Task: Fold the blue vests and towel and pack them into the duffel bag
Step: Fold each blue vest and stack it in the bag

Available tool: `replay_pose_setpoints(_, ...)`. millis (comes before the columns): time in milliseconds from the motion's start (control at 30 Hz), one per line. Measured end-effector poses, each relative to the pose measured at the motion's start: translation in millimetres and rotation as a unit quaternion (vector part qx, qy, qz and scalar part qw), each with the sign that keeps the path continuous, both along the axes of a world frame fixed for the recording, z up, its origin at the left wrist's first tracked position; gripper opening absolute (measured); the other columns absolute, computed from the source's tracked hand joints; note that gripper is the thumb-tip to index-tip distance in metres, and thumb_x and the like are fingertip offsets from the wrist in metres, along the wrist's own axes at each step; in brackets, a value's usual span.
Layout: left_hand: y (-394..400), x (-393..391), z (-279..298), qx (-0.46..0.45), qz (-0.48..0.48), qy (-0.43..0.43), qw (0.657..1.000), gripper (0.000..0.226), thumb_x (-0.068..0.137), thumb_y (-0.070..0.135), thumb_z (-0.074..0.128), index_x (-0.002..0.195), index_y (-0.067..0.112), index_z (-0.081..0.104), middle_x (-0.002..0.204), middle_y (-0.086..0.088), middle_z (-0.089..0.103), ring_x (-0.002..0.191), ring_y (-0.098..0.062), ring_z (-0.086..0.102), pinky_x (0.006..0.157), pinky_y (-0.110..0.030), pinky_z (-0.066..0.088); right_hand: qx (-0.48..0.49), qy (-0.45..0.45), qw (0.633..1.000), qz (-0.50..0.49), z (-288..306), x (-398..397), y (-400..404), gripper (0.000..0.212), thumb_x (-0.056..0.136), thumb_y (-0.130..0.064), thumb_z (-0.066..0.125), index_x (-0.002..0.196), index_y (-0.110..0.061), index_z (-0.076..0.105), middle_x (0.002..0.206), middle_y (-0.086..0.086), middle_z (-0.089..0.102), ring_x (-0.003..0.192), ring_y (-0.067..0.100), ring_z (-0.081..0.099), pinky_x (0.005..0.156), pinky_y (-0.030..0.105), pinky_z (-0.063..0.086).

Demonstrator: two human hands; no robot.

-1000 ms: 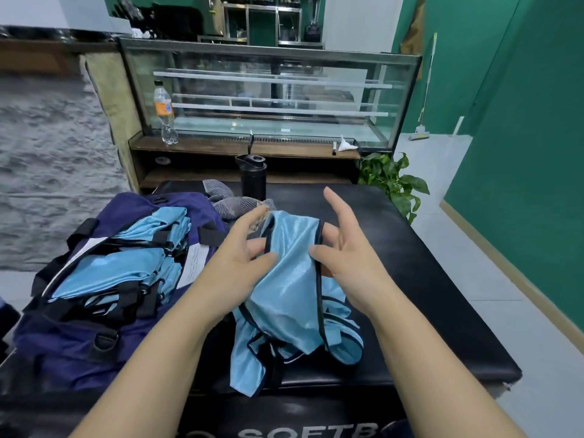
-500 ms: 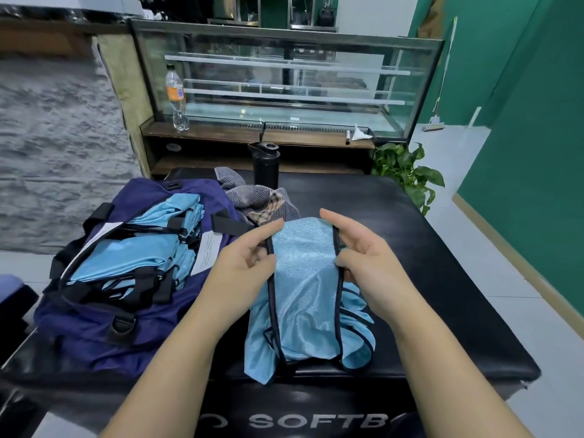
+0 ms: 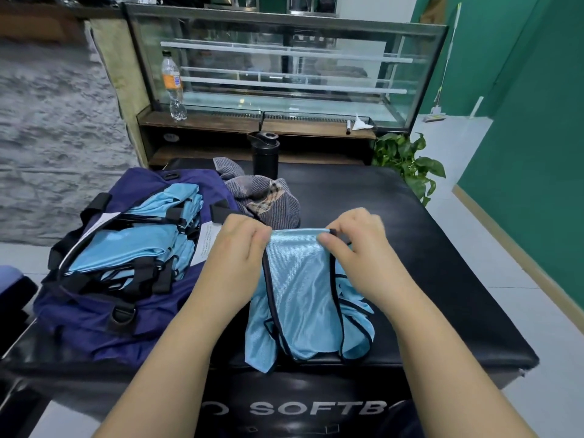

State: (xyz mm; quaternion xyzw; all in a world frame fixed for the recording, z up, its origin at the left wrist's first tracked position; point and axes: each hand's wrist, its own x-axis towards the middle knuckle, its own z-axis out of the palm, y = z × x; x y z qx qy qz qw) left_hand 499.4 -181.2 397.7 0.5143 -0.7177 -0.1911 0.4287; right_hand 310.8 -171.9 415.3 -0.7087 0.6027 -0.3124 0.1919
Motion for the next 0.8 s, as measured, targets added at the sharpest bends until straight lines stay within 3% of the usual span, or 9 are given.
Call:
replay_pose_setpoints(67, 1.6, -4.5, 0.5, 0.032, 0.005, 0.068, 0.997, 0.029, 0.101, 0.021, 0.037, 0.079, 0.007, 0.049, 0.076, 0.004, 0.044, 0.068, -0.002, 0.041, 0.067, -0.008, 0.034, 0.002, -0.053, 0.999, -0.003, 2.6, 0.9, 1.3, 0.021, 0.098, -0.031, 0.049, 0.077, -0.029, 0.051, 0.094, -0.015, 0.053, 0.092, -0.001, 0.045, 0.079, 0.028, 0.039)
replay_pose_setpoints(133, 0.0, -8.4, 0.7, 0.069, 0.005, 0.146, 0.987, 0.026, 0.100, 0.027, 0.040, 0.083, 0.010, 0.050, 0.075, 0.004, 0.046, 0.066, -0.001, 0.040, 0.064, -0.013, 0.036, 0.011, -0.123, 0.992, 0.005, 3.7, 2.2, 2.3, 0.023, 0.098, -0.030, 0.050, 0.075, -0.028, 0.053, 0.072, -0.010, 0.055, 0.065, 0.000, 0.045, 0.065, 0.025, 0.038)
replay_pose_setpoints(267, 0.4, -12.5, 5.8, 0.200, -0.096, 0.314, 0.923, 0.027, 0.080, 0.035, 0.062, 0.102, 0.021, 0.058, 0.079, 0.009, 0.067, 0.067, -0.003, 0.059, 0.062, -0.018, 0.045, -0.008, -0.258, 0.966, -0.031, 4.2, 1.4, 2.2, 0.022, 0.096, -0.028, 0.053, 0.078, -0.019, 0.060, 0.069, 0.006, 0.054, 0.063, 0.011, 0.047, 0.059, 0.023, 0.040)
replay_pose_setpoints(367, -2.8, -21.5, 8.4, 0.213, -0.142, 0.279, 0.926, 0.020, 0.082, 0.021, 0.069, 0.098, 0.009, 0.069, 0.092, -0.009, 0.073, 0.082, -0.017, 0.065, 0.080, -0.037, 0.056, -0.028, -0.311, 0.948, -0.058, 5.6, -5.3, -0.7, 0.020, 0.097, -0.028, 0.052, 0.083, -0.017, 0.063, 0.076, 0.005, 0.061, 0.069, 0.017, 0.054, 0.068, 0.038, 0.048)
replay_pose_setpoints(433, -4.4, -30.8, 18.8, 0.187, -0.153, 0.252, 0.937, 0.027, 0.083, 0.032, 0.071, 0.084, 0.005, 0.069, 0.080, -0.013, 0.063, 0.075, -0.022, 0.053, 0.080, -0.048, 0.051, -0.059, -0.316, 0.943, -0.084, 7.3, -11.9, -4.2, 0.021, 0.098, -0.027, 0.050, 0.082, -0.020, 0.062, 0.078, 0.001, 0.063, 0.072, 0.015, 0.056, 0.071, 0.040, 0.049)
replay_pose_setpoints(500, -4.3, -42.8, 34.2, 0.174, -0.180, 0.249, 0.936, 0.026, 0.087, 0.032, 0.066, 0.071, 0.011, 0.068, 0.071, -0.007, 0.048, 0.070, -0.019, 0.043, 0.069, -0.037, 0.044, -0.082, -0.328, 0.933, -0.118, 8.1, -19.1, -7.7, 0.022, 0.099, -0.027, 0.049, 0.079, -0.025, 0.060, 0.076, -0.006, 0.063, 0.072, 0.012, 0.056, 0.070, 0.038, 0.047)
replay_pose_setpoints(600, -5.3, -58.2, 54.8, 0.160, -0.209, 0.233, 0.936, 0.029, 0.092, 0.019, 0.061, 0.065, 0.020, 0.069, 0.062, -0.001, 0.044, 0.061, -0.016, 0.038, 0.057, -0.025, 0.035, -0.083, -0.357, 0.918, -0.152, 8.9, -27.4, -10.7, 0.023, 0.099, -0.029, 0.048, 0.079, -0.029, 0.058, 0.074, -0.009, 0.063, 0.070, 0.011, 0.057, 0.069, 0.037, 0.048)
replay_pose_setpoints(700, -6.3, -68.1, 59.5, 0.151, -0.223, 0.217, 0.938, 0.015, 0.091, 0.020, 0.063, 0.079, 0.017, 0.072, 0.065, 0.004, 0.056, 0.061, -0.013, 0.047, 0.061, -0.026, 0.041, -0.099, -0.355, 0.917, -0.156, 9.4, -28.5, -9.3, 0.022, 0.100, -0.029, 0.047, 0.080, -0.027, 0.056, 0.067, -0.015, 0.061, 0.063, 0.004, 0.054, 0.063, 0.027, 0.047)
replay_pose_setpoints(800, -8.2, -72.7, 56.9, 0.145, -0.187, 0.190, 0.953, 0.026, 0.089, 0.027, 0.066, 0.066, 0.015, 0.067, 0.059, 0.009, 0.055, 0.057, -0.008, 0.047, 0.062, -0.021, 0.042, -0.118, -0.350, 0.920, -0.134, 14.1, -23.2, -4.5, 0.021, 0.100, -0.028, 0.048, 0.079, -0.025, 0.054, 0.061, -0.017, 0.055, 0.057, 0.002, 0.048, 0.057, 0.021, 0.041)
